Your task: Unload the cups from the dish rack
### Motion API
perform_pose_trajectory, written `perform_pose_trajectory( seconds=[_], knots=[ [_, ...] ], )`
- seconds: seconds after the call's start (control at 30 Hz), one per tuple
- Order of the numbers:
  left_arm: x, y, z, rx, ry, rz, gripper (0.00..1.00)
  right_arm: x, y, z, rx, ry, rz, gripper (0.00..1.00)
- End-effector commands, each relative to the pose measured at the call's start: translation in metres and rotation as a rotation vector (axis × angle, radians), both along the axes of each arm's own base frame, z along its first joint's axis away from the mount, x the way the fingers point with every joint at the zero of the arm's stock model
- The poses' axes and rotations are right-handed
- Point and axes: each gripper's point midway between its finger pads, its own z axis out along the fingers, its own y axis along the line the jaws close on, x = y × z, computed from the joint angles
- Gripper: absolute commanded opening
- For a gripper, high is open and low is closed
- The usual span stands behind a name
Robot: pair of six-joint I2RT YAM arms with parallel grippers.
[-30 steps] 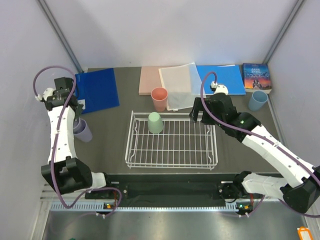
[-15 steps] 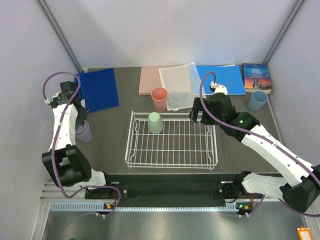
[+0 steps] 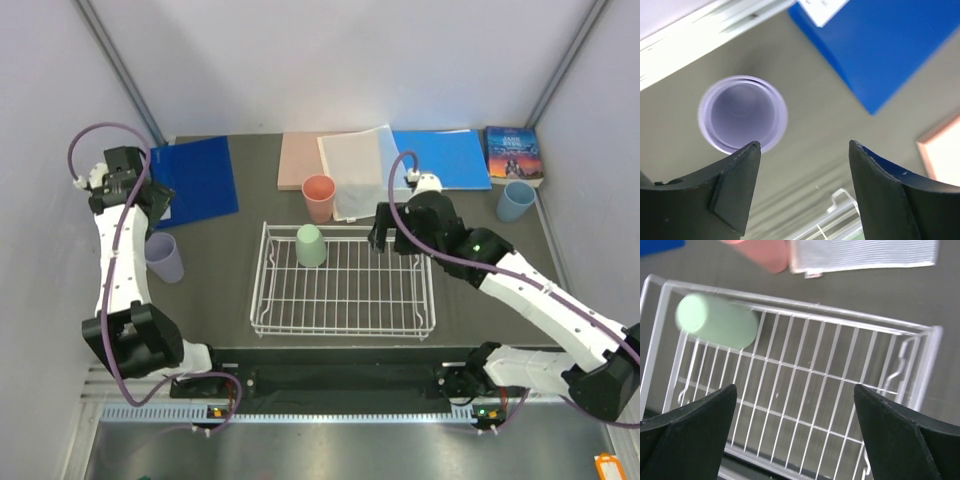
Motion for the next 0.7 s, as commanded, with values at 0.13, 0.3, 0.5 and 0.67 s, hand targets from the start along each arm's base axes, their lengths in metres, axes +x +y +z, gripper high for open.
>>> perform_pose_trajectory(
  seconds=[0.13, 0.3, 0.5, 0.67],
  knots=[
    [0.012, -0.049, 0.083, -0.02, -0.297, -0.18, 0.8, -0.021, 0.072, 0.037, -0.081, -0.167, 0.231, 1.0],
    [-0.002, -0.093, 0.087, -0.055, -0.341, -0.326, 0.81, -0.024, 0.105, 0.02, -0.152, -0.152, 0.324, 0.99],
    [-0.029, -0.133, 0.07, -0.084, -0.352, -0.444, 0.82, -0.014, 0.14, 0.002, -0.183, -0.14, 0.378, 1.0],
    [-0.051, -0.16, 0.071, -0.093, -0.396, -0.542, 0.82, 0.005, 0.164, -0.003, -0.223, -0.157, 0.381, 0.99]
  ],
)
